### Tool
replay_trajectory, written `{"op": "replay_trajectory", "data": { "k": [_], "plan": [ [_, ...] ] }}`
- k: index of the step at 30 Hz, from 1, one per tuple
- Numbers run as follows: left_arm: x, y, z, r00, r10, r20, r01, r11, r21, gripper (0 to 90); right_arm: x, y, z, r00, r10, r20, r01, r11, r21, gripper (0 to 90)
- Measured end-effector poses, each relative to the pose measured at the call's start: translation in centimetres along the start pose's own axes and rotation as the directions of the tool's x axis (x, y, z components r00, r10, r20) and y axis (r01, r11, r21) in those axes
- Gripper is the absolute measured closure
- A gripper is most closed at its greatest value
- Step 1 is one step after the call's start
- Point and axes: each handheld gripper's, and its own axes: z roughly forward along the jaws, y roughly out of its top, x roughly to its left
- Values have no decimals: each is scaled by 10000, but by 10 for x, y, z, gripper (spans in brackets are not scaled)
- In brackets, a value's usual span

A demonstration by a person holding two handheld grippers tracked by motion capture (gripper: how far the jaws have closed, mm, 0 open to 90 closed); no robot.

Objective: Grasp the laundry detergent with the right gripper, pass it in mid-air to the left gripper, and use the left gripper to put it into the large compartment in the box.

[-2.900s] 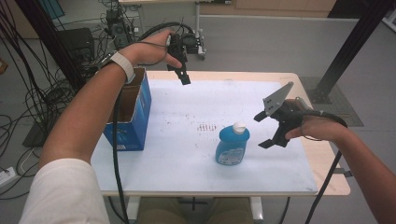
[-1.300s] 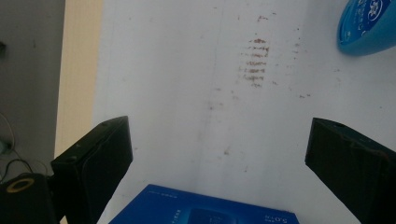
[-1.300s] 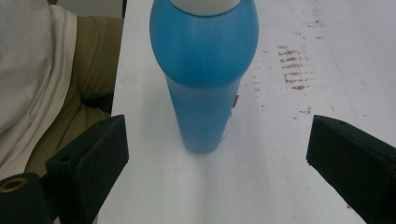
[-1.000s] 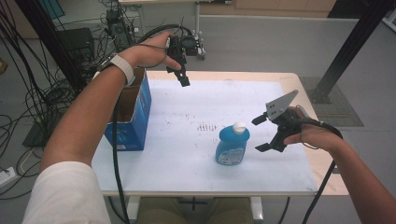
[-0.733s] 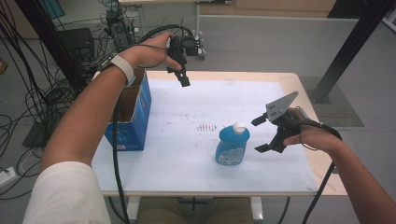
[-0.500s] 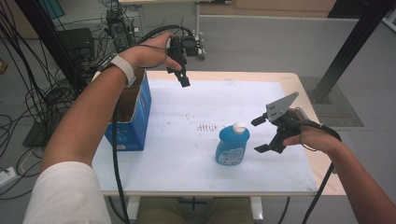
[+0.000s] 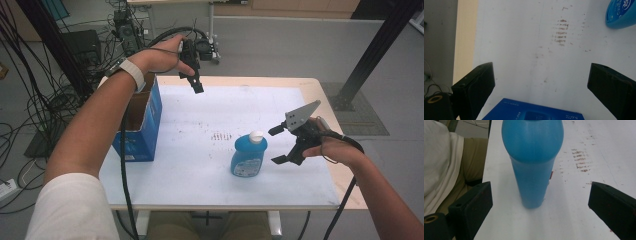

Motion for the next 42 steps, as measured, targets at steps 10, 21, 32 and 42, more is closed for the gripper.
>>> {"op": "replay_trajectory", "data": {
  "k": [10, 21, 32, 42],
  "plan": [
    [-1, 0, 1, 10000, -28, 7, 28, 10000, -22, 79, 1, -4, 2, 10000, -72, 41, 74, 9993, -363, 40],
    [-1, 0, 1, 10000, -42, 39, 42, 10000, 47, 80, 1, -11, 7, 10000, -56, 79, 61, 9974, -712, 32],
    [-1, 0, 2, 10000, -47, 51, 47, 10000, 70, 80, 1, -14, 10, 9999, -28, 99, 37, 9956, -933, 29],
    [0, 2, 3, 10000, -32, 83, 31, 10000, 93, 81, 2, -17, 13, 9999, 7, 122, 8, 9933, -1160, 31]
  ]
}}
